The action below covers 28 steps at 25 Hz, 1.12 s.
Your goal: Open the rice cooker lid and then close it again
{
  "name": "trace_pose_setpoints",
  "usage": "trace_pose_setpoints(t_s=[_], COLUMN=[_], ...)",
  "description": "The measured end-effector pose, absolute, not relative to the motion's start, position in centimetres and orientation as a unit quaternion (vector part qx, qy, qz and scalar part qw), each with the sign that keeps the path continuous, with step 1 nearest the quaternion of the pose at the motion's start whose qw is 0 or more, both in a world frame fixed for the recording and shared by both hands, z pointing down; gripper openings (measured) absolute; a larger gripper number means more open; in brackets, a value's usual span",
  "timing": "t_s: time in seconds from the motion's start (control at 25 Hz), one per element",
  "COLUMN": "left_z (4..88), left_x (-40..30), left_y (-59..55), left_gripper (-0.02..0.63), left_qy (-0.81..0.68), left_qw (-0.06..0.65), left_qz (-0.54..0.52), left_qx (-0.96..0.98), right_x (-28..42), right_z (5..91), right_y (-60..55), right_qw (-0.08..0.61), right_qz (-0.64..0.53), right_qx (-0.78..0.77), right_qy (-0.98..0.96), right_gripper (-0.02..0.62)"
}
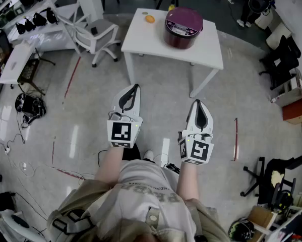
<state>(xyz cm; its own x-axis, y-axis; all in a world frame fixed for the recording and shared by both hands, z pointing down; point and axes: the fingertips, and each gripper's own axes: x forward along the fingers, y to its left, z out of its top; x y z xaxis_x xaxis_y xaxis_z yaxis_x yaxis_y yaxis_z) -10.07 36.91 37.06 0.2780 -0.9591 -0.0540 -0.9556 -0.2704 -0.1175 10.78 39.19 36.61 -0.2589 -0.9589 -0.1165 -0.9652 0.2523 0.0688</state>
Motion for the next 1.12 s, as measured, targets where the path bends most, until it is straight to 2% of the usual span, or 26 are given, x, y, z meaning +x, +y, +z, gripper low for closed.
trace_pose_setpoints(t_s=[0.72,0.88,0.96,1.0,1.04,1.08,1.12], left_z=[37.4,37.6,37.8,37.9,37.9,37.9,37.8], left_x=[-10.3,-10.5,-10.9,-11.0,-11.1,-11.1,-11.1], left_y=[35.2,33.4,32.1,31.4,30.6,29.8,29.0], left_gripper=[0.011,0.011,0.012,0.080,0.212,0.295,0.333], left_qy=[0.594,0.587,0.576,0.568,0.559,0.551,0.546], left_qw=[0.062,0.055,0.022,0.001,-0.015,-0.024,-0.025], left_qz=[-0.027,-0.026,-0.002,0.012,0.021,0.025,0.024], left_qx=[-0.801,-0.807,-0.817,-0.823,-0.829,-0.834,-0.837], right_x=[10.3,10.9,10.9,10.8,10.6,10.5,10.5], right_z=[36.6,36.6,36.6,36.7,36.7,36.7,36.7], right_y=[37.7,36.2,35.3,34.8,34.2,33.6,32.9], right_qw=[0.018,0.061,0.098,0.113,0.125,0.133,0.137], right_qz=[0.062,0.024,-0.004,-0.017,-0.028,-0.036,-0.039], right_qx=[-0.606,-0.606,-0.598,-0.591,-0.585,-0.582,-0.582], right_qy=[0.793,0.793,0.795,0.798,0.801,0.802,0.801], right_gripper=[-0.002,0.002,0.018,0.130,0.221,0.262,0.277])
